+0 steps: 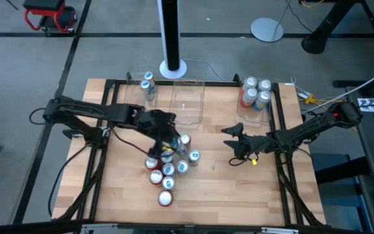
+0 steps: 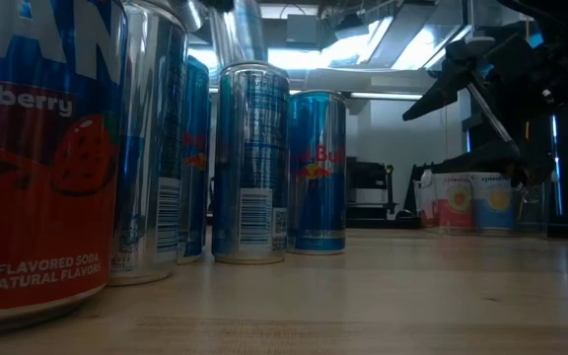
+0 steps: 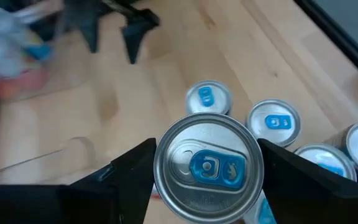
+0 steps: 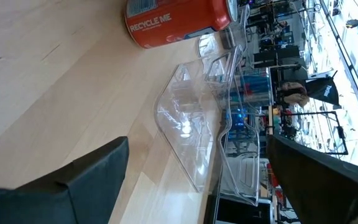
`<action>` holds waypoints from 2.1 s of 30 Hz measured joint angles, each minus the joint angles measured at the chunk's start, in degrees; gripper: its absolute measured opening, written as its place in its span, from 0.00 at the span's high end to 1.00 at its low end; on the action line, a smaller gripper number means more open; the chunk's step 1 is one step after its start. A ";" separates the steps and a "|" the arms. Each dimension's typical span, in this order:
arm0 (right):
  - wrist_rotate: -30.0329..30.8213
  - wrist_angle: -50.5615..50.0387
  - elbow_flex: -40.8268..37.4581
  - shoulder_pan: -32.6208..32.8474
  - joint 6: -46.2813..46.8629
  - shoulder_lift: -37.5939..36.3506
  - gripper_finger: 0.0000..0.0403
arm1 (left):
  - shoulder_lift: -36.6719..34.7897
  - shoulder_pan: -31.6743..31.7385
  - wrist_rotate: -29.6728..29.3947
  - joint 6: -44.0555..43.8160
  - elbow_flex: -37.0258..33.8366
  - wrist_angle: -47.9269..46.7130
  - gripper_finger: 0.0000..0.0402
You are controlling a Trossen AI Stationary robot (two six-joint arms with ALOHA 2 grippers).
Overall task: Sort soda cans
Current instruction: Put the blue soda can into the left transparent bin
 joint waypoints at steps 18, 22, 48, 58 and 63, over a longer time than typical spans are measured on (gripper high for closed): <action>0.00 1.29 0.00 -0.02 -0.57 0.00 0.05 | -13.72 10.10 -10.32 -3.85 0.00 -9.09 0.39; 0.00 1.27 0.00 -0.02 -0.59 0.00 0.05 | -14.39 14.68 -15.23 -5.21 0.00 -11.44 0.39; 0.50 1.27 0.00 -0.01 -0.88 0.00 0.05 | -13.28 40.64 -14.18 -15.43 -15.74 -3.80 0.39; 0.62 1.28 0.00 0.00 -0.90 0.00 0.05 | -9.79 41.44 -11.80 -15.86 -22.98 3.36 0.39; 0.72 1.42 0.00 0.00 -0.92 0.50 0.05 | -8.51 41.42 -10.76 -16.58 -25.65 7.55 0.39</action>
